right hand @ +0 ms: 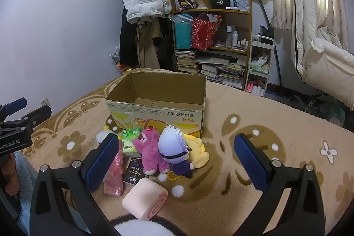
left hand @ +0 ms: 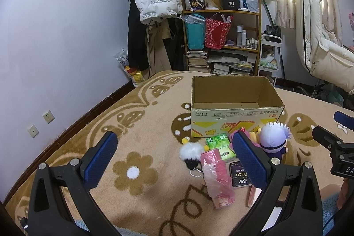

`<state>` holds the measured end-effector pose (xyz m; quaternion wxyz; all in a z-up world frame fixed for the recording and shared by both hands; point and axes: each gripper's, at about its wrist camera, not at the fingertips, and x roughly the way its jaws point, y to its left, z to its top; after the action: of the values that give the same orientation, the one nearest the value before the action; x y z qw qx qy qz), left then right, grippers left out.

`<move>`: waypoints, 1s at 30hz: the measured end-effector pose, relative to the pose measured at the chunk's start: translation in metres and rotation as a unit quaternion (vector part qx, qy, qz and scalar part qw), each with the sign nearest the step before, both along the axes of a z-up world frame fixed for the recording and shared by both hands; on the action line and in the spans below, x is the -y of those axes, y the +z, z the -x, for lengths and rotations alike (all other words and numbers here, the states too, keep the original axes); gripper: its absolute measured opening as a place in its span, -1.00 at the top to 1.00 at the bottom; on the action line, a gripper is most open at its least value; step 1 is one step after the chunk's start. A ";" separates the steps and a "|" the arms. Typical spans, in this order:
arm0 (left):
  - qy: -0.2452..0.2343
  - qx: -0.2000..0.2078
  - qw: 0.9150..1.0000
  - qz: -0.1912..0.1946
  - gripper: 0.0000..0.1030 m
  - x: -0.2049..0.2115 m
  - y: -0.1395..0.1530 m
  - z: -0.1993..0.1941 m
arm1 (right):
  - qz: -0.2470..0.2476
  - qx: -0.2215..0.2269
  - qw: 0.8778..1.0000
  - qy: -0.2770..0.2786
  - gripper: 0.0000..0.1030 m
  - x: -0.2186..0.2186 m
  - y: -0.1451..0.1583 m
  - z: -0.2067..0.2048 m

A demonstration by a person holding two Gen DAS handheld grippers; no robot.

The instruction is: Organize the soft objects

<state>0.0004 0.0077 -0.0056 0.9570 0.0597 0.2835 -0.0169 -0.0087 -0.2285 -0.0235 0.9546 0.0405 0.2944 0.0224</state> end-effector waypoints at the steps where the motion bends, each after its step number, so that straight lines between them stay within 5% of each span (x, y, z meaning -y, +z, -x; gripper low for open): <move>1: 0.000 0.000 1.000 0.000 -0.99 0.000 0.000 0.000 | 0.000 0.000 1.000 0.000 -1.00 -0.001 0.000 0.001; 30: 0.008 -0.054 0.998 -0.025 -0.99 0.020 -0.020 -0.025 | 0.036 -0.056 0.998 0.009 -1.00 -0.017 -0.009 -0.020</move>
<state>0.0257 -0.0121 -0.0255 0.9384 0.0806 0.3358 -0.0055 0.0112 -0.2117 -0.0327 0.9374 0.0043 0.3479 0.0177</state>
